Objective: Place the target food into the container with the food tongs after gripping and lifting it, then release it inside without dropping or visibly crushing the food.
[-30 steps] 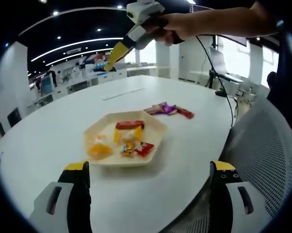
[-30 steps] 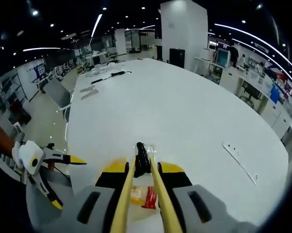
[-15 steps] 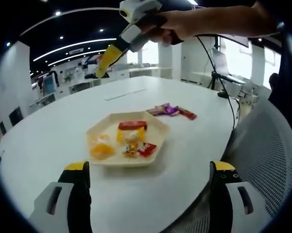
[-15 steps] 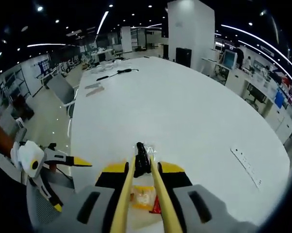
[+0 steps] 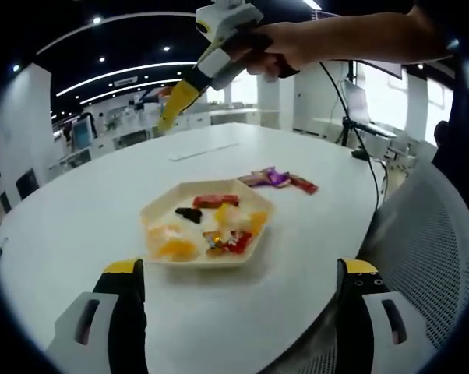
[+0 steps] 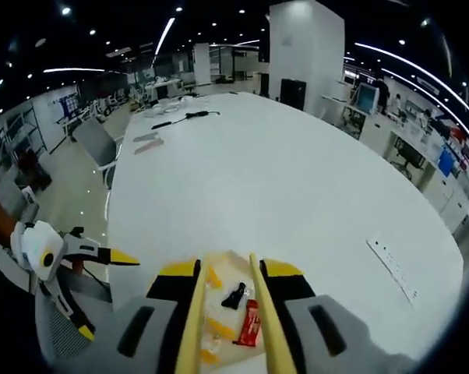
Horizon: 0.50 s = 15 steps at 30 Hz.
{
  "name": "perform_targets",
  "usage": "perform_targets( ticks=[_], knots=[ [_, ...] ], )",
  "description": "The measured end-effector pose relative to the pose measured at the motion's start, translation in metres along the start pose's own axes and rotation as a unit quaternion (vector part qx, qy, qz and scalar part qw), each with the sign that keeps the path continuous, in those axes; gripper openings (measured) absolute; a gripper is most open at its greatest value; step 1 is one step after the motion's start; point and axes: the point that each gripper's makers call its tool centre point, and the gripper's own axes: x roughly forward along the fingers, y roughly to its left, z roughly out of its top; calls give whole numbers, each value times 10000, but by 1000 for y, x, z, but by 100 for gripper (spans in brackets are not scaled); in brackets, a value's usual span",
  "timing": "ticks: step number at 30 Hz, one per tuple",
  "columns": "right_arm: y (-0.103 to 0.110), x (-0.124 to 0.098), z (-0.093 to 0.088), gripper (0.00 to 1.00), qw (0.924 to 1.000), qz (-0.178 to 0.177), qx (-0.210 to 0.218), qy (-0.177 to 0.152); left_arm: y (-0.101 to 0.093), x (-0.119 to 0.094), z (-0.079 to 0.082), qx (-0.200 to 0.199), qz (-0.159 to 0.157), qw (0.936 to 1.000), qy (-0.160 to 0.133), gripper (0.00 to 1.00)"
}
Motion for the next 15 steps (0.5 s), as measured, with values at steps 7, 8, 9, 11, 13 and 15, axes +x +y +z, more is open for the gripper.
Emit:
perform_targets(
  ticks=[7,8,9,11,13,15],
  knots=[
    [-9,-10,-3,29,9999,-22,136,-97,-1,0,-1,16,-29,10000,30,99],
    [-10,-13,-4,29,9999,-53,111,-112,-2,1,-1,14,-42,10000,32,99],
    [-11,-14,-5,29,9999,-62,76,-135,-2,1,-1,14,-46,10000,38,99],
    [-12,-19,0,29,9987,5,-303,-408,-2,0,-1,16,-52,10000,35,99],
    [1,-24,3,29,9959,461,-310,-720,-2,0,-1,0,-62,10000,46,99],
    [-4,-29,-4,29,9964,423,-229,-695,-2,1,-2,22,-63,10000,57,99]
  ],
)
